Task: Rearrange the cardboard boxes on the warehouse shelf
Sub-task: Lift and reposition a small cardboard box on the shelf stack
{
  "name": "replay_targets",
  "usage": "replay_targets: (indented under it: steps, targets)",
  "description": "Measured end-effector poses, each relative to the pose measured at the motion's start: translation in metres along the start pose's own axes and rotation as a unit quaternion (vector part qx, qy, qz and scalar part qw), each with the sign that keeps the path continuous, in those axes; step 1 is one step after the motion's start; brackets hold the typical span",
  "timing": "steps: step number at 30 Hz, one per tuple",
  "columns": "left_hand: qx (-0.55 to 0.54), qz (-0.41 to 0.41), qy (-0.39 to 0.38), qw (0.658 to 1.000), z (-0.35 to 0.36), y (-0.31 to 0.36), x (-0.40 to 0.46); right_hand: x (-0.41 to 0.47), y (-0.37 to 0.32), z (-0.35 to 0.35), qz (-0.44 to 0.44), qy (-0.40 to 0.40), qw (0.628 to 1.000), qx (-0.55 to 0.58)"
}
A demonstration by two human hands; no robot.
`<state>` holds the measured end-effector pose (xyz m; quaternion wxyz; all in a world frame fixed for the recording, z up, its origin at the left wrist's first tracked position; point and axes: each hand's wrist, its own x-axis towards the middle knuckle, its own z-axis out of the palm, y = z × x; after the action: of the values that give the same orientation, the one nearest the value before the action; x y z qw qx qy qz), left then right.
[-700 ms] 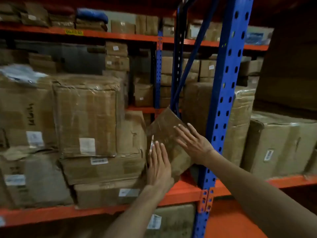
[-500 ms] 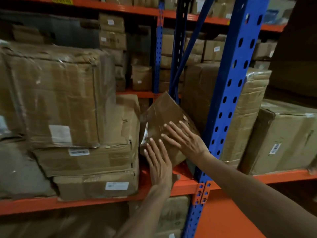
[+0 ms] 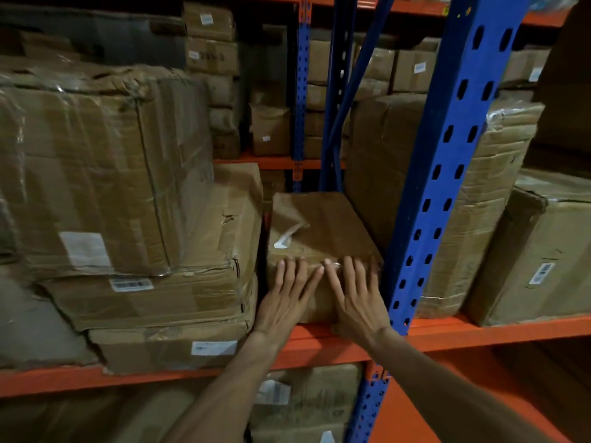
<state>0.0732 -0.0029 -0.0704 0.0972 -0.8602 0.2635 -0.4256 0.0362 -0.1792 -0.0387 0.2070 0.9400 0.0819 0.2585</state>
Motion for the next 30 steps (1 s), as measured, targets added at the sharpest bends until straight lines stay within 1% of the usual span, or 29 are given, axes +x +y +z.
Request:
replay_targets:
  steps: [1,2,4,6,10,13,19,22,26,30]
  targets:
    - [0.029,0.028,-0.003,0.999,0.000,0.000,0.000,-0.005,-0.001,0.003,0.007,-0.002,1.000,0.020]
    - [0.047,0.035,-0.008,0.998,-0.002,0.001,0.001,-0.005,0.000,0.004,0.001,-0.009,1.000,0.029]
    - [0.041,0.028,-0.022,0.999,-0.011,0.003,0.001,-0.006,0.002,0.007,-0.004,-0.031,0.998,0.049]
    - [0.049,0.034,-0.015,0.998,-0.010,0.005,0.000,-0.007,0.003,0.005,0.007,-0.055,0.997,0.060]
    - [0.064,0.024,-0.044,0.997,-0.016,0.006,-0.001,-0.010,-0.001,0.006,0.014,-0.067,0.997,0.046]
    - [0.080,0.024,-0.050,0.995,-0.021,0.006,-0.002,-0.010,-0.003,-0.001,0.018,-0.077,0.996,0.032]
    - [0.069,0.034,-0.041,0.996,-0.034,0.008,-0.006,-0.020,-0.008,-0.013,0.029,-0.066,0.996,0.048]
    - [0.082,0.037,-0.067,0.994,-0.040,0.000,-0.007,-0.017,-0.015,-0.019,0.035,-0.065,0.996,0.043]
    - [0.093,0.043,-0.093,0.990,-0.049,-0.013,-0.013,-0.018,-0.029,-0.022,0.041,-0.035,0.997,0.059]
    - [0.098,0.044,-0.063,0.992,-0.054,0.004,-0.032,-0.045,-0.021,-0.019,0.016,-0.005,0.998,0.054]
